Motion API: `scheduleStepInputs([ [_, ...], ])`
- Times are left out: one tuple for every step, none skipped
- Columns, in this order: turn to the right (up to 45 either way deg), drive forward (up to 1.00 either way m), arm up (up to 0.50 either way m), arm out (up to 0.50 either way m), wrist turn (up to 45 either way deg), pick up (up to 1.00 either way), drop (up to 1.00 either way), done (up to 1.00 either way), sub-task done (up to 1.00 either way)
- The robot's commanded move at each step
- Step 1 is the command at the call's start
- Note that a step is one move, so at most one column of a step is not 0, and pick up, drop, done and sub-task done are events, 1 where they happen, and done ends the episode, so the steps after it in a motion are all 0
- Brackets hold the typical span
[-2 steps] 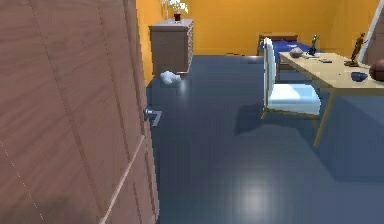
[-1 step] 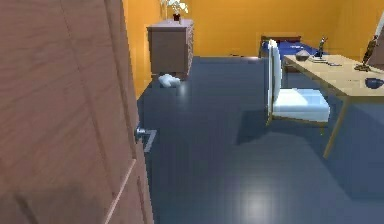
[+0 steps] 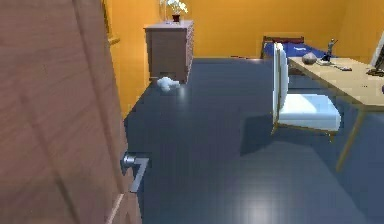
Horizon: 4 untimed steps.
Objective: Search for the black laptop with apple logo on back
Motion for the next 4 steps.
scheduleStepInputs([
  [45.0,0.00,0.00,0.00,0.0,0.00,0.00,0.00,0.00],
  [0.0,0.30,0.00,0.00,0.0,0.00,0.00,0.00,0.00],
  [-36.0,0.00,0.00,0.00,0.0,0.00,0.00,0.00,0.00],
  [0.0,1.00,0.00,0.00,0.0,0.00,0.00,0.00,0.00],
])
